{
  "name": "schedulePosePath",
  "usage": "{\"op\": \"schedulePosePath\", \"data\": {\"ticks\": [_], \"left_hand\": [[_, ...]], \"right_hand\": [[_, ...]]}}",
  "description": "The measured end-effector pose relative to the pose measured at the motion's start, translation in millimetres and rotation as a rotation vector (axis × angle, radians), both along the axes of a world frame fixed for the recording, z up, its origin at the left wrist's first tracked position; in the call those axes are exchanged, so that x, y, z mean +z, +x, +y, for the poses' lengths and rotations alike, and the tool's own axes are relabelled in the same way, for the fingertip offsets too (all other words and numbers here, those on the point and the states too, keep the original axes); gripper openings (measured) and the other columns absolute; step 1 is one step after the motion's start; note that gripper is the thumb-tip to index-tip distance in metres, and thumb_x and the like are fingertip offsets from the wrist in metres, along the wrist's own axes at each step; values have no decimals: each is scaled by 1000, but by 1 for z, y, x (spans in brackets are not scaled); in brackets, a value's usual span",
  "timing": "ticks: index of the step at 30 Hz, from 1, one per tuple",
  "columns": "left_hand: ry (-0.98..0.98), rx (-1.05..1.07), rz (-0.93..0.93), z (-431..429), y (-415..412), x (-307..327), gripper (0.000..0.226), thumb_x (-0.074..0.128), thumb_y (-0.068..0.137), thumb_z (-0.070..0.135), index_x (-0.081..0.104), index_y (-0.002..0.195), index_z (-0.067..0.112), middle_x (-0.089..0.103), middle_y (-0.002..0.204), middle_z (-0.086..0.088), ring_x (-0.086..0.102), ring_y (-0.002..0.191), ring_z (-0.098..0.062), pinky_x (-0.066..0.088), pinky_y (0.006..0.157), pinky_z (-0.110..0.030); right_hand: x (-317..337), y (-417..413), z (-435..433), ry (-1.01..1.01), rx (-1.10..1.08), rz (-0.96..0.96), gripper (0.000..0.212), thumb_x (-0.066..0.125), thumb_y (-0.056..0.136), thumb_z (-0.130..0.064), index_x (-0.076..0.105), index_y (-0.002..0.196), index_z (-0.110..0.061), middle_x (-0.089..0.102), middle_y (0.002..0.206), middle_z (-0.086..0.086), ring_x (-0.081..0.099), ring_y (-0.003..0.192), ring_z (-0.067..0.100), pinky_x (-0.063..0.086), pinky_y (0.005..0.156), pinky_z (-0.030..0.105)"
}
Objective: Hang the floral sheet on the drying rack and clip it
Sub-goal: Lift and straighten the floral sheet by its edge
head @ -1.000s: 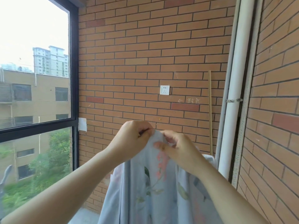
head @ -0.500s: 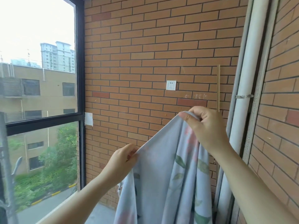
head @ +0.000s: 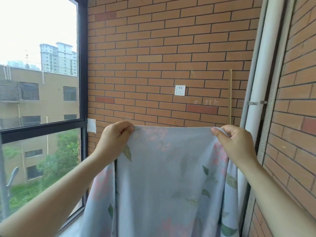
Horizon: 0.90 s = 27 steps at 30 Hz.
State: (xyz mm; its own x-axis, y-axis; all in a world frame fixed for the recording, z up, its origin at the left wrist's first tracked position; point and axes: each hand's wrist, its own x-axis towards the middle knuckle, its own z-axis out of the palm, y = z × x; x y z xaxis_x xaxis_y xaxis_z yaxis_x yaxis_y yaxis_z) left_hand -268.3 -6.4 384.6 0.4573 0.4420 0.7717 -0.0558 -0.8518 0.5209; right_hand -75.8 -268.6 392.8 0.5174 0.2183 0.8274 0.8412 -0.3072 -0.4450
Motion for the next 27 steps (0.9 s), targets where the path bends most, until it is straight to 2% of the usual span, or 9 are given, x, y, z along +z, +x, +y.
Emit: {"op": "schedulePosePath", "data": {"ticks": [3, 6, 8, 10, 14, 17, 20, 25, 27], "left_hand": [[-9, -46, 56, -5, 2, -3, 24, 51, 93, 13, 59, 70, 13, 52, 50, 1, 62, 54, -22, 34, 53, -24], [9, -73, 24, -14, 2, 3, 25, 52, 93, 15, 58, 68, 12, 51, 50, -3, 60, 56, -29, 36, 56, -29], [52, -80, 4, -19, 4, 8, 26, 53, 92, 13, 57, 66, 12, 49, 53, -3, 52, 57, -23, 34, 55, -24], [81, -95, 13, -24, 5, 10, 24, 53, 92, 12, 58, 69, 10, 52, 58, -4, 47, 61, -20, 32, 55, -20], [135, -159, 50, -45, 9, 7, 20, 54, 91, 10, 61, 72, 13, 53, 58, 6, 46, 61, -9, 34, 56, -14], [181, -199, 70, -60, 9, 5, 22, 53, 90, 10, 61, 72, 20, 53, 58, 11, 45, 60, -7, 35, 55, -14], [185, -172, 68, -53, 5, 2, 20, 54, 89, 10, 63, 73, 18, 53, 58, 9, 46, 61, -7, 35, 56, -13], [161, -162, 157, -42, -3, -25, 36, 54, 90, 11, 50, 61, 32, 52, 56, 12, 45, 57, -5, 31, 52, -14], [113, -151, 188, -38, -3, -39, 30, 53, 90, 10, 53, 65, 28, 55, 59, 6, 45, 57, -10, 35, 55, -23]], "right_hand": [[-9, 7, -1, 6, -46, 37, 48, 63, 89, -34, 45, 56, -4, 47, 48, 13, 39, 49, 22, 31, 49, 30], [-9, 6, -1, -19, -103, 98, 34, 63, 87, -35, 56, 64, -12, 52, 52, 1, 50, 56, 22, 37, 53, 30], [-5, -2, 0, -39, -108, 158, 15, 68, 84, -37, 68, 88, -22, 66, 74, -7, 61, 76, 18, 42, 64, 28], [-3, -19, 4, -31, 6, 201, 36, 71, 81, -39, 64, 115, -28, 69, 97, -12, 63, 93, 8, 44, 77, 25], [-9, -65, 34, -121, 419, 232, 39, 66, 85, -39, 60, 123, -35, 67, 108, -20, 59, 101, -10, 44, 82, 15], [-20, -77, 55, -179, 613, 310, 27, 60, 88, -44, 68, 107, -27, 68, 94, -18, 62, 86, -8, 44, 72, 10], [-29, -76, 60, -157, 533, 187, 44, 55, 92, -46, 56, 66, -10, 41, 56, 3, 38, 54, 8, 30, 54, 29], [-24, -80, 65, -75, 386, -1, 33, 60, 92, -29, 55, 63, -14, 32, 48, -7, 29, 48, 7, 28, 48, 27], [-16, -82, 65, -69, 363, -39, 30, 62, 91, -27, 59, 64, -16, 32, 47, -7, 30, 46, 9, 27, 47, 24]]}}
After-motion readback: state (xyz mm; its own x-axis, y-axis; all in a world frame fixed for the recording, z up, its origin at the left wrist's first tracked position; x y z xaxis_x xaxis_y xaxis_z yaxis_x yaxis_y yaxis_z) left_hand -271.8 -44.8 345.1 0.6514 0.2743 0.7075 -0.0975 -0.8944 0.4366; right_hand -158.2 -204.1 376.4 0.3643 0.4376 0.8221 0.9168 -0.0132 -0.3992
